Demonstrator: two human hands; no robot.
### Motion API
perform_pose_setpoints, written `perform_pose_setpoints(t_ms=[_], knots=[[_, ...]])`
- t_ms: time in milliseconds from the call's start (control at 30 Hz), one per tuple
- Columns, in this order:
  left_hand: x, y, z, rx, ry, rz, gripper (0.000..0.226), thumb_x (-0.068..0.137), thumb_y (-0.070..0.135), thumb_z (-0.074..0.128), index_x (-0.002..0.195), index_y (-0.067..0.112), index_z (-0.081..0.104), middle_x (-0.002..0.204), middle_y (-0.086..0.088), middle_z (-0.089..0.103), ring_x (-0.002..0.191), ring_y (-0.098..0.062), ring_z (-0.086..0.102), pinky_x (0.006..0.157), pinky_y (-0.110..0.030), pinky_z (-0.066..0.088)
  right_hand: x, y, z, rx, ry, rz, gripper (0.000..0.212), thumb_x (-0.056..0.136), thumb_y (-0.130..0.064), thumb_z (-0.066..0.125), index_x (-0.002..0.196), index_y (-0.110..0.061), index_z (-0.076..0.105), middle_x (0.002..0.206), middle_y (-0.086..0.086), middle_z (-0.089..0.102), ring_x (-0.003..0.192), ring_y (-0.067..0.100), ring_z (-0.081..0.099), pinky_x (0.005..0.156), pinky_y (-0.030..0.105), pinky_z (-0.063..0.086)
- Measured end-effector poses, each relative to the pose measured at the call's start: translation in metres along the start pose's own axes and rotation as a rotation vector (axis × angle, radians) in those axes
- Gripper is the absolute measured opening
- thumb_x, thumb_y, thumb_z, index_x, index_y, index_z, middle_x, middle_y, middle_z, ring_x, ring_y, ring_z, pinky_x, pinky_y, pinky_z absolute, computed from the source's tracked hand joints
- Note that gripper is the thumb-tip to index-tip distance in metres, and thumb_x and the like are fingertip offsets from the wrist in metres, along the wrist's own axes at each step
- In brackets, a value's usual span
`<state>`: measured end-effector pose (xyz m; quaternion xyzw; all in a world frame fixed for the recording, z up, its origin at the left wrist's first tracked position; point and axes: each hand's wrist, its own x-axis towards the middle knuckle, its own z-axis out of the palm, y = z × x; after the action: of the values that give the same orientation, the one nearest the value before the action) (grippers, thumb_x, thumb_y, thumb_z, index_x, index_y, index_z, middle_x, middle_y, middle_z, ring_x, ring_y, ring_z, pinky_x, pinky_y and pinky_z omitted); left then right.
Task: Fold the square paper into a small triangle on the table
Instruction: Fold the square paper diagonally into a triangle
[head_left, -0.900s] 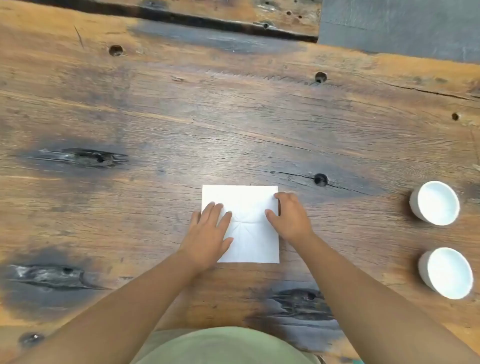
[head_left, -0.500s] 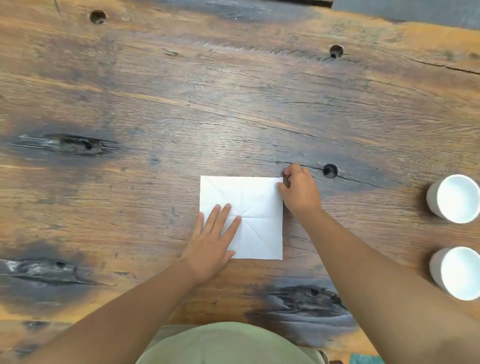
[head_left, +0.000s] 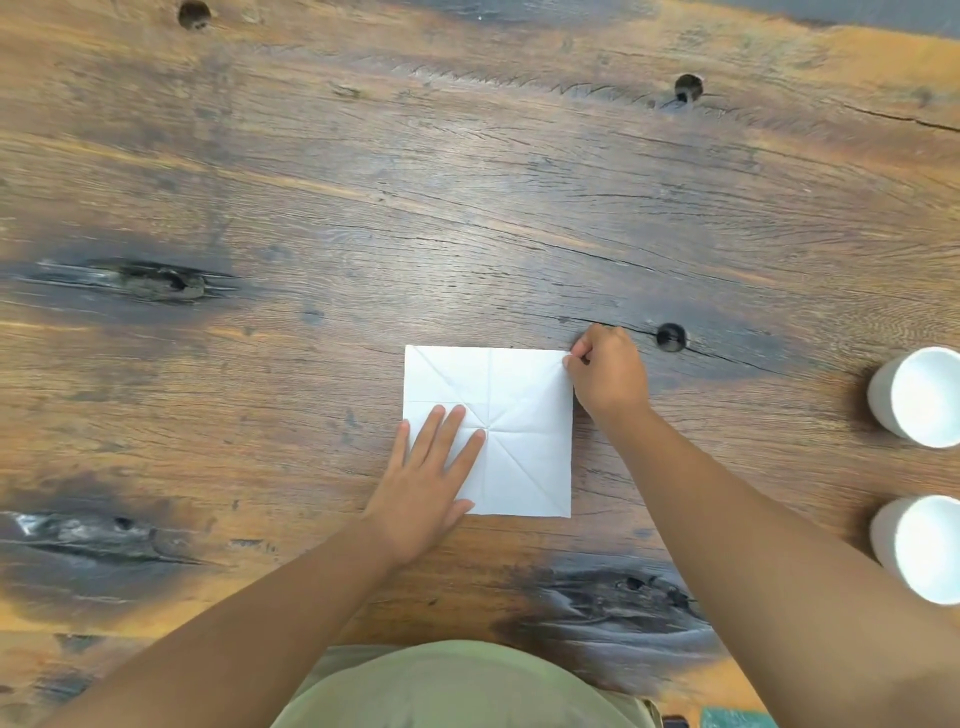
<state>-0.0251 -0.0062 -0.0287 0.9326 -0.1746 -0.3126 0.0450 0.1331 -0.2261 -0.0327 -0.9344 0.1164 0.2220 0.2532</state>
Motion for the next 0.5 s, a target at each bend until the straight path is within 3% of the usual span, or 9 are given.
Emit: perform_pose_setpoints(t_ms=[200,367,500], knots=[[0.008,-0.001,-0.003,-0.002,0.014,0.018,0.081,0.099,0.054,0.039,0.156,0.022,-0.008,0.163,-0.013,-0.022,0.149,-0.033,-0.023,0.119,-0.062,0.005,0.0,0.003,-0.001,0.242,0.048,0.062,0.008,0.084,-0.011,0.062,0.087,-0.016,0.057,0.075,-0.01,0.06,0.074,0.016,0.058,0.061,0.028,0.043],[0.012,-0.002,-0.004,-0.005,0.013,0.021,0.084,0.098,0.054,0.043,0.157,0.021,-0.008,0.163,-0.012,-0.023,0.148,-0.033,-0.024,0.12,-0.061,0.005,0.003,0.001,-0.002,0.328,0.026,0.083,0.017,0.085,-0.009,0.064,0.098,-0.018,0.057,0.07,-0.01,0.056,0.07,0.004,0.054,0.061,0.019,0.038],[0.015,-0.003,-0.004,0.005,0.012,0.027,0.085,0.098,0.055,0.042,0.156,0.022,-0.011,0.162,-0.011,-0.025,0.148,-0.032,-0.026,0.12,-0.061,0.003,0.005,0.0,-0.001,0.353,0.038,0.113,0.017,0.086,-0.006,0.059,0.096,-0.019,0.062,0.072,-0.01,0.057,0.07,0.007,0.055,0.06,0.017,0.038]])
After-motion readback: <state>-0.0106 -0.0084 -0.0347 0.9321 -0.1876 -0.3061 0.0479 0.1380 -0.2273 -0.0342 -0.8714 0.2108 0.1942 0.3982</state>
